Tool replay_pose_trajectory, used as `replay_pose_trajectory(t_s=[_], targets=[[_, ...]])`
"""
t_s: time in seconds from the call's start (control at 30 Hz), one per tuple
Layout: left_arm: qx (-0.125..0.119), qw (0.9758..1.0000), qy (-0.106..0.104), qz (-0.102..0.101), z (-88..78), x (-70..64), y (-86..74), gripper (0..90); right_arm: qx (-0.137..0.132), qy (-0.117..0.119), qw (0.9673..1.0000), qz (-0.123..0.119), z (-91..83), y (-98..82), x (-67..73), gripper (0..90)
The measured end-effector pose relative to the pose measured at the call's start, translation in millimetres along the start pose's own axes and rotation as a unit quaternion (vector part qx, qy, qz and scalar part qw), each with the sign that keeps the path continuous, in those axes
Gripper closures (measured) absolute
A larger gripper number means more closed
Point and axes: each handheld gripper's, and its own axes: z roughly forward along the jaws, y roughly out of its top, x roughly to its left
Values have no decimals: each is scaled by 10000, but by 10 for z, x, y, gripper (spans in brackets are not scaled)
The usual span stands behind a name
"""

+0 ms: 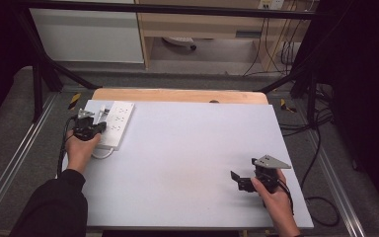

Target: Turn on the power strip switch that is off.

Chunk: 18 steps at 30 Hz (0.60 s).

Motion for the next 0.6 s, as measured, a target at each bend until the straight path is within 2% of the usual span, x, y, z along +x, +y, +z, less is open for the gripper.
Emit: replay_pose_trajectory(t_s=[0.2,0.37,0.5,0.6], targets=[[17,9999,61,77,-3,-20,2,900,-15,2,10000,-6,-2,2,6,22],[-20,10000,66,44,-7,-23,-11,900,-14,8,10000,-6,-6,2,5,22],[77,9999,83,58,-21,-30,-17,900,-11,9,10000,-5,-5,3,5,22],[64,9999,81,77,-28,-21,-23,900,-13,2,10000,-5,-3,2,6,22]])
